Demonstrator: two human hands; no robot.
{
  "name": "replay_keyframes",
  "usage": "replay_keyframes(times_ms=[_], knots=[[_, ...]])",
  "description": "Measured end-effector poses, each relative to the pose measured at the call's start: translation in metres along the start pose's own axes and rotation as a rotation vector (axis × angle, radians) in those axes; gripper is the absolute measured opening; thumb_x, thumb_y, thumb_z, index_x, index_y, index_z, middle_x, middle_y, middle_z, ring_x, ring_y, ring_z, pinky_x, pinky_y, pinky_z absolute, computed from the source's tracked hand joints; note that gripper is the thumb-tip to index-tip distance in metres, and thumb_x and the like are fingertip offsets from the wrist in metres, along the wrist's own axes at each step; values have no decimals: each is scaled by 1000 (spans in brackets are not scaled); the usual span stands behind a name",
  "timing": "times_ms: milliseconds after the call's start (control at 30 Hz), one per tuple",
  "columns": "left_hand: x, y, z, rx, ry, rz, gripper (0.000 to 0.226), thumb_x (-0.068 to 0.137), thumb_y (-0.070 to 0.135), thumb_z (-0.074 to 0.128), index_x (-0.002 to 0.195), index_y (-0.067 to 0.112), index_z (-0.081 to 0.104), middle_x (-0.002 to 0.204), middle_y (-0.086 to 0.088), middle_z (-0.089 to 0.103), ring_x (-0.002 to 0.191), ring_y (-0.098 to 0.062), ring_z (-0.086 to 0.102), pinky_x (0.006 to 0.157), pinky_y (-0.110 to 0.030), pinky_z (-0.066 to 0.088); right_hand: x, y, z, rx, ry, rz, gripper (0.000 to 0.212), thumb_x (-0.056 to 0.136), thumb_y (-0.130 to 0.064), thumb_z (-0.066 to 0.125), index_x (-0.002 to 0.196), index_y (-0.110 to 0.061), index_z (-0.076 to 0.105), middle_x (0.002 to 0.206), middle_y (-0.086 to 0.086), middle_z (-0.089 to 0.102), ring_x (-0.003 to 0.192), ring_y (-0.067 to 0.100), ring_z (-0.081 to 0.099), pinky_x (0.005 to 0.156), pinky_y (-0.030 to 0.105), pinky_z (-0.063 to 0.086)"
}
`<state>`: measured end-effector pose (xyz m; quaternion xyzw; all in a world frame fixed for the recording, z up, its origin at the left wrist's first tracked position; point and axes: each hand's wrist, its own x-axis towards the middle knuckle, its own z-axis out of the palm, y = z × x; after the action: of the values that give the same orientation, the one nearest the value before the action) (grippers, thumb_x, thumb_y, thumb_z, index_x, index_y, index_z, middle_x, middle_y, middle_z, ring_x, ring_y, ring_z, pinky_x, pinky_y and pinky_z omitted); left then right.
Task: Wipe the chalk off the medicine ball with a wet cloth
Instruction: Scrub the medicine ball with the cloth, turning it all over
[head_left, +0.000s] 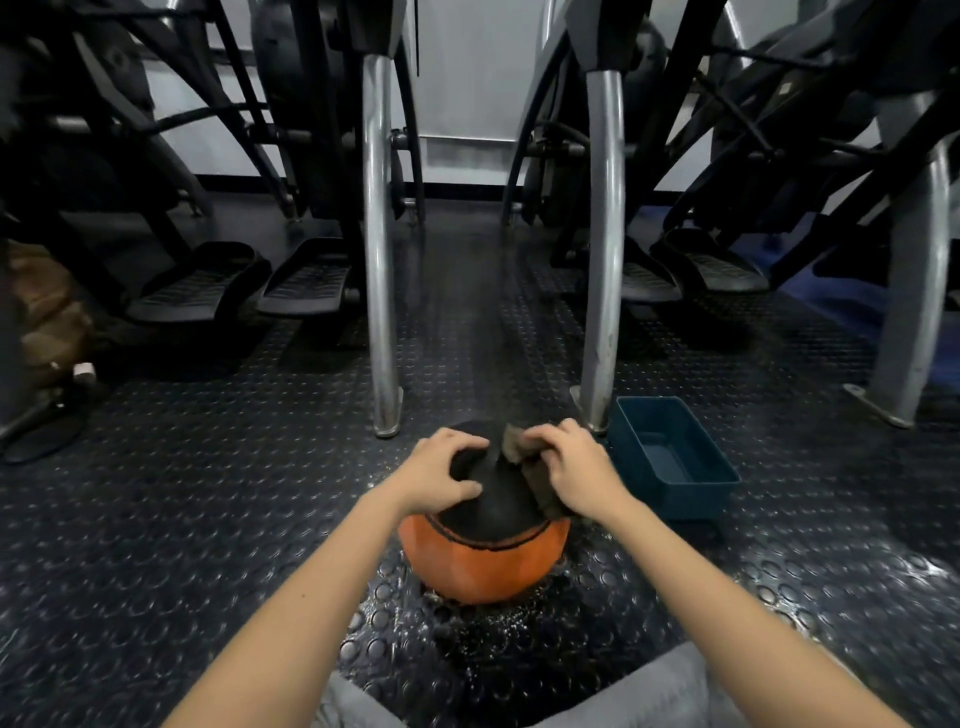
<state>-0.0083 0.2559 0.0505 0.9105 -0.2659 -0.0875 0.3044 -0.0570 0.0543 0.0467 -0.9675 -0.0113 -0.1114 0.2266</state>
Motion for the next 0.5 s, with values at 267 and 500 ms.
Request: replay_keyframes(times_ms=[267,500], knots=[[-9,6,27,25,172,-135,81,76,54,71,141,30,30,146,4,26,137,-23,26,108,-39,33,2,30,4,-102,-5,305,38,94,-9,41,124,-30,54,121,8,50,117,29,46,96,43,39],[-11,1,22,43,82,-3,84,74,47,76,142,25,33,147,3,28,138,-20,23,112,-35,25,-16,1,12,-27,46,-115,36,93,-7,44,122,-25,58,104,4,48,101,23,46,86,37,38]])
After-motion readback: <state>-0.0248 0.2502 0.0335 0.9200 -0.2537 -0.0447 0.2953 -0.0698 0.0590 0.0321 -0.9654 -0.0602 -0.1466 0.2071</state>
